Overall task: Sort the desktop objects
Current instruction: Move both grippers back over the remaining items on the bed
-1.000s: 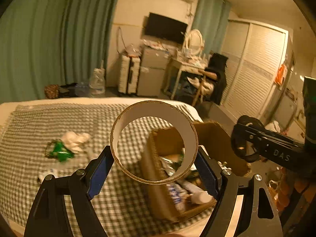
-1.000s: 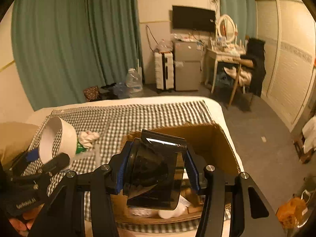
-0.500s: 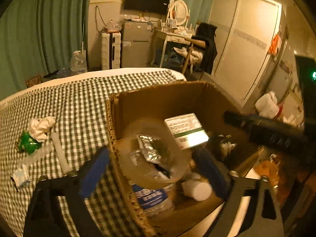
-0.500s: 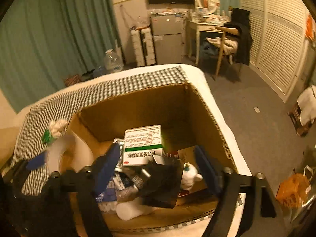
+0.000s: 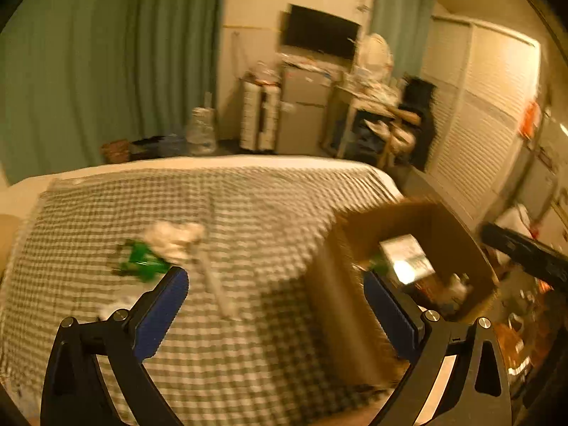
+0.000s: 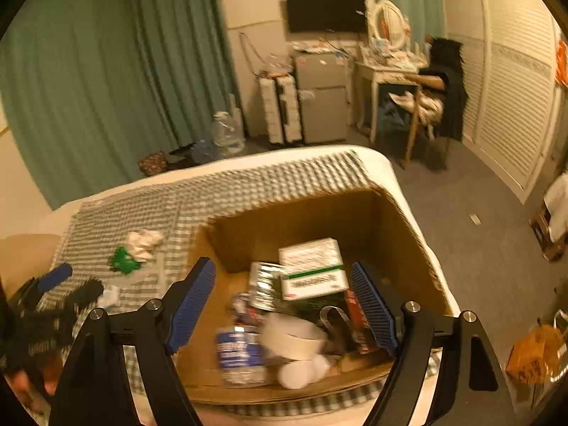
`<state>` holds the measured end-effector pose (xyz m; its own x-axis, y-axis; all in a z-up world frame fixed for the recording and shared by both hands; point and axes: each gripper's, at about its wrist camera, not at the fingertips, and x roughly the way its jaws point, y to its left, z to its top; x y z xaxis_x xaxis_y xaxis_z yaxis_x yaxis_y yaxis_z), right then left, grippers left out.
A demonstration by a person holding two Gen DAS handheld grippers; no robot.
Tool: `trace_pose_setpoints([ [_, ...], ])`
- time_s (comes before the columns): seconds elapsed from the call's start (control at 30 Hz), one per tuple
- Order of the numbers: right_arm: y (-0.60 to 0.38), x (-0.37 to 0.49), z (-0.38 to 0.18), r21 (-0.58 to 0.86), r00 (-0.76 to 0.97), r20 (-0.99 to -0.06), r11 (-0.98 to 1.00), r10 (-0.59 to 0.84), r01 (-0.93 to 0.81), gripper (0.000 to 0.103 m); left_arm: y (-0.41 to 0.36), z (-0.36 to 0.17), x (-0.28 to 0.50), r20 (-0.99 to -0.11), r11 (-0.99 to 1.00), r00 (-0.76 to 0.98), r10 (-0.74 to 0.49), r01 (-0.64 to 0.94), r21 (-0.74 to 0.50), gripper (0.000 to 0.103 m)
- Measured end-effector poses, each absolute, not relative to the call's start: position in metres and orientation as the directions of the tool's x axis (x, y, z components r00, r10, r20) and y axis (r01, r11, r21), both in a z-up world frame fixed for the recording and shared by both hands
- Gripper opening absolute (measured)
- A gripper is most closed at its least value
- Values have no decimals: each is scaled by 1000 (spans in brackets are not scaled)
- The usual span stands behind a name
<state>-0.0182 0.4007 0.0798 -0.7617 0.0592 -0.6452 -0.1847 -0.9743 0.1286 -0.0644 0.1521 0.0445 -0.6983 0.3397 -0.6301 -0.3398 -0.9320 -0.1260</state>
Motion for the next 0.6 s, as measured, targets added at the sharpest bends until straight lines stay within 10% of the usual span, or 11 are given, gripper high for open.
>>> trace_pose_setpoints([
  [0.6, 211, -97, 46, 177, -729, -657, -979, -193, 100, 79, -53, -44, -88, -687, -996, -727, 20, 44, -76, 103],
])
